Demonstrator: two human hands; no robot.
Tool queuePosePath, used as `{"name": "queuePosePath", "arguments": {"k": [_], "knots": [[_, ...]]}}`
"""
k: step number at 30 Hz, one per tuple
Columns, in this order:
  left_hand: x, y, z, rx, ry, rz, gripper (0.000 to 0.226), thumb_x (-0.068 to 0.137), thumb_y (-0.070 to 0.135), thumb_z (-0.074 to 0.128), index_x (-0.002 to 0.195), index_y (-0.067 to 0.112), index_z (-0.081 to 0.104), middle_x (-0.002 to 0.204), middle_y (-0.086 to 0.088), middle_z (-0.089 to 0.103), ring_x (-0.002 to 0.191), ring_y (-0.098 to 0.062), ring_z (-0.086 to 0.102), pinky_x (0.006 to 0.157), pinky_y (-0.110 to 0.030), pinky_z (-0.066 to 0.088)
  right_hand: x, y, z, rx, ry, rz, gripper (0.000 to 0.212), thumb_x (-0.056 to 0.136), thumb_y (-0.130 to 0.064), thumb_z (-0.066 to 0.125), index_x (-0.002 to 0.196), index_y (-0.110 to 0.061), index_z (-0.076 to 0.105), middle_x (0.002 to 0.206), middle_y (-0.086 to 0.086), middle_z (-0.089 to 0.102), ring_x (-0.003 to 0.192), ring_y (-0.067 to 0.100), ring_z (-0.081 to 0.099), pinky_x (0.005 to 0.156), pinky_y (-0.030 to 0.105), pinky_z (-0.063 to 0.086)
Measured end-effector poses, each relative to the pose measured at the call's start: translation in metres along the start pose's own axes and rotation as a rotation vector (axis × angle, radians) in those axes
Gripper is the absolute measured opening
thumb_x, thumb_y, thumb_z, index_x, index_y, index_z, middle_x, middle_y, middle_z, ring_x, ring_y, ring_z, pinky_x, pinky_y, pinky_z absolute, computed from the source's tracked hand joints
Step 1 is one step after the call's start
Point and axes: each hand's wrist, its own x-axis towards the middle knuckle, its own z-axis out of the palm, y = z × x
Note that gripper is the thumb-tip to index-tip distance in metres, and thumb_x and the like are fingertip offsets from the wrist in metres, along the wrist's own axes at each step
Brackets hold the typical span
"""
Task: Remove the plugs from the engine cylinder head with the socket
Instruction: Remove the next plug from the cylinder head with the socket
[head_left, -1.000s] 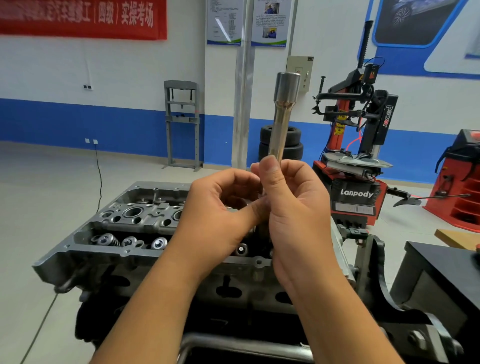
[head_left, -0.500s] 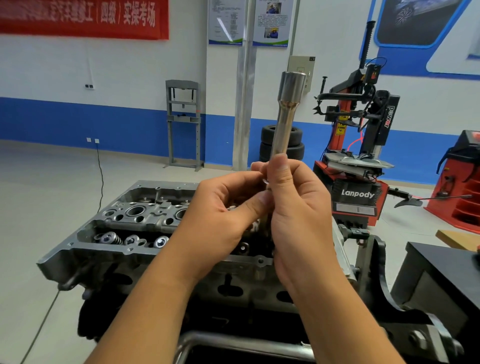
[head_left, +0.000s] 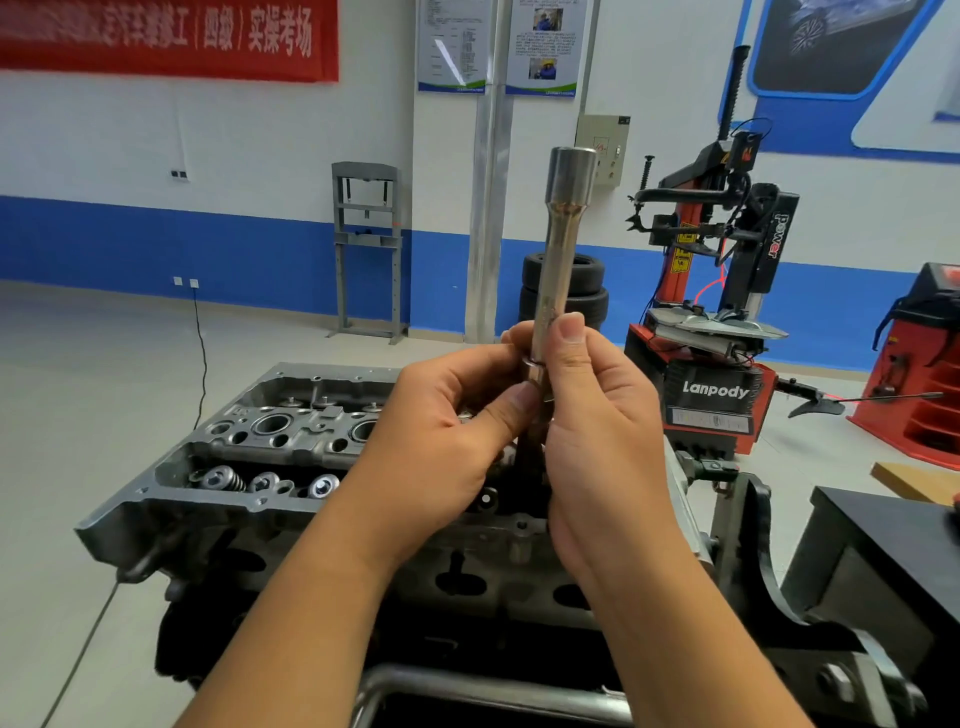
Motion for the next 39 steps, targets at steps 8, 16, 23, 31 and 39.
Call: {"name": "queuePosePath", "arguments": {"k": [8,16,23,31,39], "knots": [[-0.0005,-0.0033,-0.0035,0.024,-0.023,-0.029,0.031,0.097,0.028,0.068,0.127,0.023,0.072,0.117,0.002,0.078,0.114,-0.020,0.072,0.097,-0.040,0.061,-0.0013,0.0010,-0.0003,-0.011,-0.028,-0.030,0.034,0.090,-0.052,0.066,0.092,-0.019,0.075,0.091,0.005,0.075,0.093,0.028,0.074,0.083,0.046,0.063],[0.0013,-0.0057,0.0001,0.134,0.136,-0.021,0.031,0.077,0.037,0.082,0.105,0.024,0.077,0.099,0.000,0.079,0.092,-0.024,0.074,0.081,-0.046,0.065,-0.0021,-0.0009,0.0008,0.031,-0.002,-0.006,0.040,0.076,-0.058,0.073,0.088,-0.021,0.069,0.093,0.010,0.074,0.086,0.023,0.072,0.084,0.055,0.063],[0.0010,-0.0016,-0.0005,-0.036,-0.005,-0.067,0.031,0.094,0.029,0.064,0.120,0.017,0.075,0.110,0.000,0.079,0.103,-0.015,0.075,0.079,-0.022,0.059,-0.0008,-0.0019,-0.0009,0.028,-0.004,-0.022,0.037,0.090,-0.053,0.058,0.087,-0.019,0.075,0.087,0.000,0.075,0.084,0.015,0.072,0.074,0.029,0.061],[0.0007,-0.0006,-0.0016,-0.006,-0.052,-0.071,0.033,0.096,0.027,0.061,0.127,0.017,0.072,0.118,-0.001,0.077,0.116,-0.018,0.072,0.099,-0.036,0.059,-0.0014,-0.0007,-0.0001,0.000,-0.008,-0.029,0.030,0.089,-0.050,0.064,0.090,-0.021,0.074,0.093,0.006,0.075,0.092,0.019,0.073,0.085,0.042,0.062],[0.0013,-0.0031,0.0006,0.075,0.051,-0.042,0.030,0.089,0.028,0.071,0.117,0.015,0.074,0.109,-0.002,0.079,0.106,-0.021,0.075,0.091,-0.040,0.063,-0.0016,-0.0001,-0.0006,0.022,0.028,-0.009,0.033,0.081,-0.048,0.076,0.095,-0.019,0.070,0.097,0.008,0.076,0.093,0.025,0.075,0.083,0.044,0.063]]}}
